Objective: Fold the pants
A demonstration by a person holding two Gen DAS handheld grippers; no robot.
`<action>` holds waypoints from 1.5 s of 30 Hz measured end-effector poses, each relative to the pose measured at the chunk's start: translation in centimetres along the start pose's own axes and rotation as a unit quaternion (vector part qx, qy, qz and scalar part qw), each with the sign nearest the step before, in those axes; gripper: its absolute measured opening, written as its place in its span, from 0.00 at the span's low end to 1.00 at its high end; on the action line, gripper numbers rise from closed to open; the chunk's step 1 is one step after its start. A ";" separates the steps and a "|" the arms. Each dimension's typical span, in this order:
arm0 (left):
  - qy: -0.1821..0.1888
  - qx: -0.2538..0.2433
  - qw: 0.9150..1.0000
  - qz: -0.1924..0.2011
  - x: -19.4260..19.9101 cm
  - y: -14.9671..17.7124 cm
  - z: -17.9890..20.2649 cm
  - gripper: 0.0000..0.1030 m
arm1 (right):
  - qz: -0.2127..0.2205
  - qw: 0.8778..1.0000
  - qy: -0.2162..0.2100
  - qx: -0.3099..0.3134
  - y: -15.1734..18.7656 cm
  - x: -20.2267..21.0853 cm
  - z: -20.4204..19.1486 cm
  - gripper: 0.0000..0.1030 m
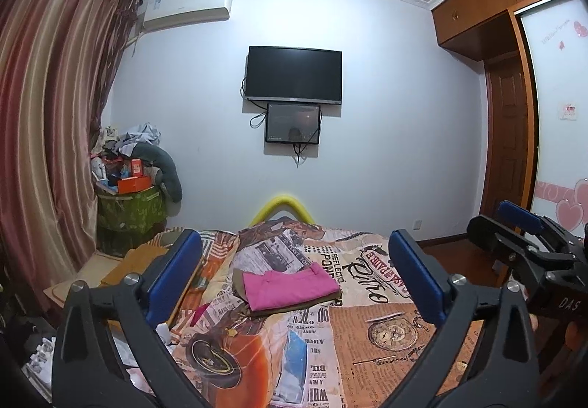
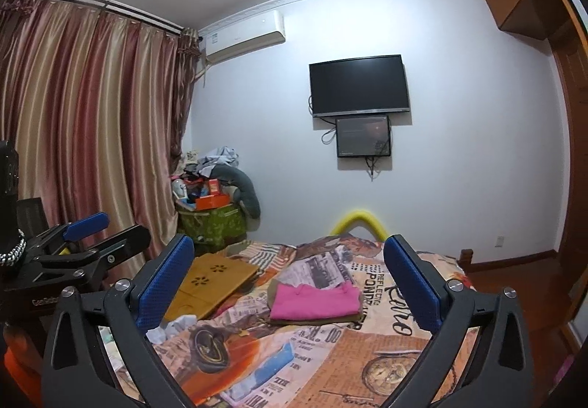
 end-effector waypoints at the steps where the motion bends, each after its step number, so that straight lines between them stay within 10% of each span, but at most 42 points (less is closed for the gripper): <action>1: 0.000 0.001 1.000 -0.003 -0.2 0.0 -0.1 1.00 | -0.002 1.000 0.001 -0.001 0.0 0.0 0.0 1.00; 45: -0.011 -0.018 1.000 -0.015 -1.2 1.2 1.3 1.00 | -0.022 1.000 0.007 -0.012 0.4 0.8 0.3 1.00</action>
Point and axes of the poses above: each gripper's, at about its wrist camera, not at the fingertips, and x roughly against the way its jaws point, z to its right, y to its underside, the point moved 1 cm from there along -x, roughly the way its jaws point, and after that the axes turned 15 degrees about -z, right-handed, at the moved point
